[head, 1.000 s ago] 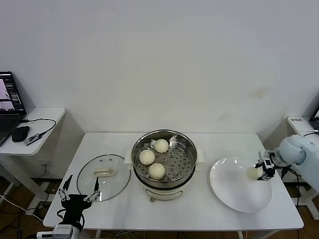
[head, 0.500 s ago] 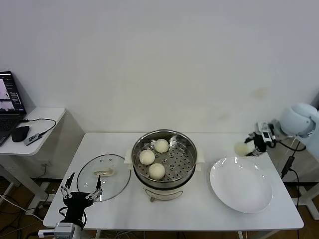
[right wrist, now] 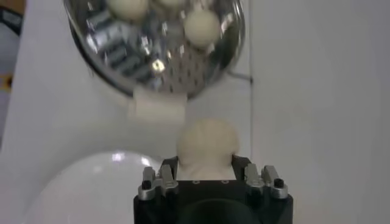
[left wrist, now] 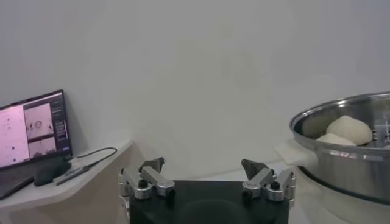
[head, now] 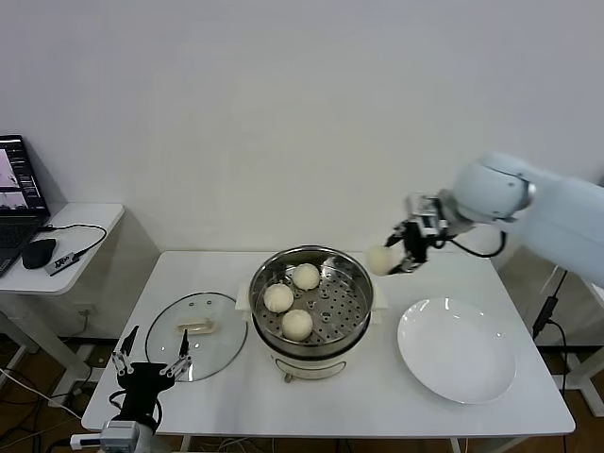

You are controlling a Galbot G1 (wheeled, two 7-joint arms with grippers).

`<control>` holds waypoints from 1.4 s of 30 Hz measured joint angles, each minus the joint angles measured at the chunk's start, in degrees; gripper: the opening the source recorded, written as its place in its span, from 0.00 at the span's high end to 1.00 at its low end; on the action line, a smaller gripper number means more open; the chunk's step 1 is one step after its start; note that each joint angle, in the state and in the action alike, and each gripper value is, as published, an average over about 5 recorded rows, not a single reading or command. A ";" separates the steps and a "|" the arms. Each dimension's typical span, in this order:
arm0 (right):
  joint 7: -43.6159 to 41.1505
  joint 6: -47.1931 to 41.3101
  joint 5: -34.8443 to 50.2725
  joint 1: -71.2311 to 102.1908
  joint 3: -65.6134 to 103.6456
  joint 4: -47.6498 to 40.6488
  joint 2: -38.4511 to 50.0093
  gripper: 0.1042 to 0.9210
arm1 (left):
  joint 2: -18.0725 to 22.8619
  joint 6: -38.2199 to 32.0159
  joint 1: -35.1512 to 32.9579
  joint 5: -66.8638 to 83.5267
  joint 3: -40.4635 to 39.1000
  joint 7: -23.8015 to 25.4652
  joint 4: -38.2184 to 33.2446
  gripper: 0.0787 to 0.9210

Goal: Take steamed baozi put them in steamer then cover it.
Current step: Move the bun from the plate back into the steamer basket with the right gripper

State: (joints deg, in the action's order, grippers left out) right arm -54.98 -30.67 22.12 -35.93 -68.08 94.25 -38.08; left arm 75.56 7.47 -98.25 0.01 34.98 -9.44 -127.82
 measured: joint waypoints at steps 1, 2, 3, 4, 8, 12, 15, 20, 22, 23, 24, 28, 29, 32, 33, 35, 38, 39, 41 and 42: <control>0.66 -0.76 0.80 -0.18 -0.51 0.14 -0.90 0.43 | 0.10 0.00 0.03 -0.03 0.04 0.00 0.00 0.12; 1.34 -1.53 1.54 -0.25 -0.94 0.24 -1.79 0.43 | 0.20 -0.01 0.10 -0.06 0.08 0.00 0.01 0.12; 2.00 -2.31 2.22 -0.22 -1.30 0.31 -2.66 0.43 | 0.29 -0.01 0.19 -0.08 0.11 0.00 0.03 0.12; 2.66 -3.06 2.82 -0.07 -1.61 0.35 -3.49 0.43 | 0.40 -0.01 0.29 -0.11 0.13 -0.01 0.06 0.12; 5.06 -5.62 4.35 1.28 -2.54 0.07 -6.54 0.43 | 0.87 -0.01 0.61 -0.16 0.13 -0.02 0.18 0.12; 7.01 -7.31 5.06 3.21 -3.32 -0.75 -9.06 0.43 | 1.33 0.03 0.96 -0.33 0.09 -0.04 0.02 0.12; 8.21 -8.22 5.31 4.62 -3.87 -1.42 -10.59 0.43 | 1.50 0.05 1.15 -0.38 0.13 -0.06 -0.03 0.12; 9.91 -9.21 5.36 6.68 -4.22 -2.50 -12.62 0.43 | 1.49 0.00 1.12 -0.34 0.30 -0.07 0.29 0.12; 10.47 -9.50 5.26 7.38 -4.26 -2.88 -13.21 0.43 | 1.47 -0.01 1.11 -0.32 0.36 -0.06 0.28 0.12; 10.73 -9.63 5.18 7.69 -4.27 -3.07 -13.44 0.43 | 1.46 -0.01 1.11 -0.32 0.37 -0.06 0.27 0.12; 10.98 -9.76 5.07 7.99 -4.28 -3.25 -13.63 0.43 | 1.46 -0.01 1.12 -0.31 0.37 -0.06 0.25 0.12; 11.78 -10.17 4.56 9.01 -4.27 -3.79 -14.07 0.43 | 1.45 -0.01 1.16 -0.32 0.26 -0.06 0.23 0.12; 11.93 -10.25 4.42 9.22 -4.26 -3.88 -14.12 0.42 | 1.46 -0.01 1.18 -0.32 0.21 -0.06 0.23 0.12; 12.36 -10.42 3.99 9.83 -4.12 -4.19 -14.22 0.42 | 1.49 -0.02 1.23 -0.32 0.11 -0.06 0.25 0.12; 12.50 -10.47 3.87 10.02 -4.05 -4.31 -14.25 0.42 | 1.50 -0.02 1.24 -0.32 0.08 -0.06 0.25 0.12; 12.80 -10.54 3.70 10.40 -3.85 -4.49 -14.31 0.42 | 1.50 -0.02 1.24 -0.33 0.05 -0.06 0.25 0.12; 13.22 -10.63 3.53 10.91 -3.47 -4.58 -14.36 0.40 | 1.49 -0.02 1.24 -0.33 0.04 -0.06 0.25 0.12; 13.34 -10.65 3.49 11.03 -3.32 -4.59 -14.36 0.38 | 1.49 -0.02 1.23 -0.33 0.04 -0.06 0.24 0.12; 13.59 -10.68 3.46 11.19 -2.96 -4.54 -14.29 0.32 | 1.49 -0.02 1.20 -0.33 0.05 -0.06 0.19 0.12; 13.73 -10.69 3.51 11.23 -2.75 -4.49 -14.23 0.28 | 1.49 -0.03 1.18 -0.33 0.05 -0.06 0.15 0.12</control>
State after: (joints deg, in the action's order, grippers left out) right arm -41.25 -41.36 25.63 -24.70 -70.83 89.76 -52.31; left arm 77.05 7.44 -97.07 -0.31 35.03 -9.50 -127.67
